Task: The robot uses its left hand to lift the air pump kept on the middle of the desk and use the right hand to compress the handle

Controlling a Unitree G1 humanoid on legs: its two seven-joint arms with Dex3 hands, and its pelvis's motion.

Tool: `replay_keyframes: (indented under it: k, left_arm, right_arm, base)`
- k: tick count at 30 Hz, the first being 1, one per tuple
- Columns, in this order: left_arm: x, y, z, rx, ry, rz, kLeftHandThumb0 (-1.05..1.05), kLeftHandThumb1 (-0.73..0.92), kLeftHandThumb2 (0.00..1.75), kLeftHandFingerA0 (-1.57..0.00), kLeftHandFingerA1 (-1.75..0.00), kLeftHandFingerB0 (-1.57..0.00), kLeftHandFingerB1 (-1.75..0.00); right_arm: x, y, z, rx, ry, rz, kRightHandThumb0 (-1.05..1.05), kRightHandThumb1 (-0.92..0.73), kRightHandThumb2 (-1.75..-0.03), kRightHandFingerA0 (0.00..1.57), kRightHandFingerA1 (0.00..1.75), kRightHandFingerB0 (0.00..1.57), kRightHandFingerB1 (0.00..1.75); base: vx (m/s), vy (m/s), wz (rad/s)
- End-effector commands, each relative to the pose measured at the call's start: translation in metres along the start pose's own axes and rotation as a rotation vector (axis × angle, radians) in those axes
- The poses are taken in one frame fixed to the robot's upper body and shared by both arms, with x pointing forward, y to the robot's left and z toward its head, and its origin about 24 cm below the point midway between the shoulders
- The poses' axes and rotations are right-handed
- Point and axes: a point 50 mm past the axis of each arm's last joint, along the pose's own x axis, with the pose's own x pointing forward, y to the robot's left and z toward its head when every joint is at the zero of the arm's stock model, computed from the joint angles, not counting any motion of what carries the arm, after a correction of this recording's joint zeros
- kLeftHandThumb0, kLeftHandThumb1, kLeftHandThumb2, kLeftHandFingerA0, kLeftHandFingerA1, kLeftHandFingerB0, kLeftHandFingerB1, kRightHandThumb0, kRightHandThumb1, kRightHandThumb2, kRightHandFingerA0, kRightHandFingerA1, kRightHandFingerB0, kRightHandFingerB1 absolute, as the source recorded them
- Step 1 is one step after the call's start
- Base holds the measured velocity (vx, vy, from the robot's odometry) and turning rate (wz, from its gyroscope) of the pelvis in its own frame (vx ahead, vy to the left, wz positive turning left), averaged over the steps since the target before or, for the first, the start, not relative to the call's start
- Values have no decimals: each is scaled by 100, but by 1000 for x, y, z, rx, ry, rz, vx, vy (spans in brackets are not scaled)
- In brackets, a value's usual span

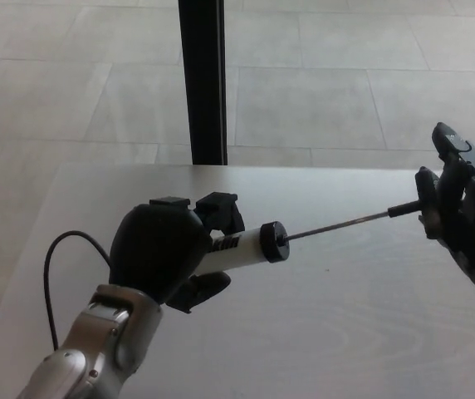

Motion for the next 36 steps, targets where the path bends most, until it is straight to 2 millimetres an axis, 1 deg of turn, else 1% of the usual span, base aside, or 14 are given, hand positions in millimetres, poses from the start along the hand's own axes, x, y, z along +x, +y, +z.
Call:
replay_keyframes:
  k: [1, 3, 6, 7, 9, 12, 13, 20, 24, 25, 26, 34, 35, 36]
  left_arm:
    - [-13, -7, -6, 1, 13, -11, -14, 46, 120, -123, -144, -103, -130]
    - [-15, -8, -6, 28, -5, -9, -16, 47, 116, -120, -142, -102, -128]
    - [-18, -9, -7, 34, -4, -12, -17, 49, 115, -118, -140, -101, -127]
    - [-19, -10, -8, 27, -4, -10, -16, 50, 115, -118, -140, -101, -127]
    - [-22, -12, -7, 34, -5, -9, -10, 52, 115, -87, -175, -77, -158]
    - [-24, -13, -7, 18, -2, -12, -16, 50, 118, -120, -143, -101, -130]
    - [-25, -13, -8, 27, -2, -7, -15, 49, 116, -119, -142, -101, -129]
    - [-23, -10, -10, 30, 11, -20, -11, 53, 115, -84, -175, -74, -160]
    - [-20, -9, -8, 28, 0, -5, -11, 51, 116, -85, -175, -77, -156]
    - [-17, -8, -8, 10, 2, -3, -17, 50, 117, -119, -141, -100, -128]
    - [-17, -8, -8, 4, 7, -3, -12, 50, 121, -88, -175, -78, -159]
    - [-13, -6, -8, 2, 11, 13, -11, 47, 127, -91, -175, -79, -163]
    - [-12, -5, -8, 7, 10, 17, -16, 50, 119, -121, -143, -103, -131]
    - [-11, -4, -8, 10, 12, 18, -11, 48, 126, -91, -175, -79, -162]
  right_arm:
    - [-6, -2, 3, 4, -14, -15, -98, -92, -134, 0, 10, 0, 10]
    - [-7, -3, 3, -5, -17, -19, -95, -92, -96, 0, 0, 0, 0]
    - [-6, -3, 5, -4, -16, -18, -98, -92, -133, 0, 8, 0, 9]
    - [-6, -4, 6, -5, -21, -15, -93, -92, -93, 0, 0, 0, 0]
    - [-6, -6, 6, -9, -26, -20, -93, -92, -133, 0, 13, 0, 14]
    - [-5, -11, 7, -21, -14, -42, -93, -92, -93, 0, 0, 0, 4]
    - [-3, -13, 8, -31, -14, -55, -94, -90, -130, 0, 11, 0, 13]
    - [-2, -5, 13, 13, -35, -36, -90, -92, -95, 0, 0, 0, 5]
    - [-7, 5, 8, 36, -42, -18, -88, -92, -95, 0, 0, 0, 6]
    - [-8, 10, 5, 62, -30, -19, -90, -92, -98, 0, 0, 0, 5]
    - [-9, 12, 3, 65, -26, -16, -91, -91, -132, 0, 16, 0, 17]
    - [-12, 21, -6, 80, 4, -33, -91, -92, -133, 0, 15, 0, 16]
    - [-12, 22, -7, 81, 9, -38, -92, -92, -133, 0, 15, 0, 16]
    - [-13, 24, -8, 78, 19, -40, -94, -92, -132, 0, 12, 0, 13]
  base:
    - [0, 0, 0]
    - [0, 0, 0]
    - [0, 0, 0]
    - [0, 0, 0]
    - [0, 0, 0]
    - [0, 0, 0]
    - [0, 0, 0]
    - [0, 0, 0]
    - [0, 0, 0]
    - [0, 0, 0]
    - [0, 0, 0]
    - [0, 0, 0]
    - [0, 0, 0]
    - [0, 0, 0]
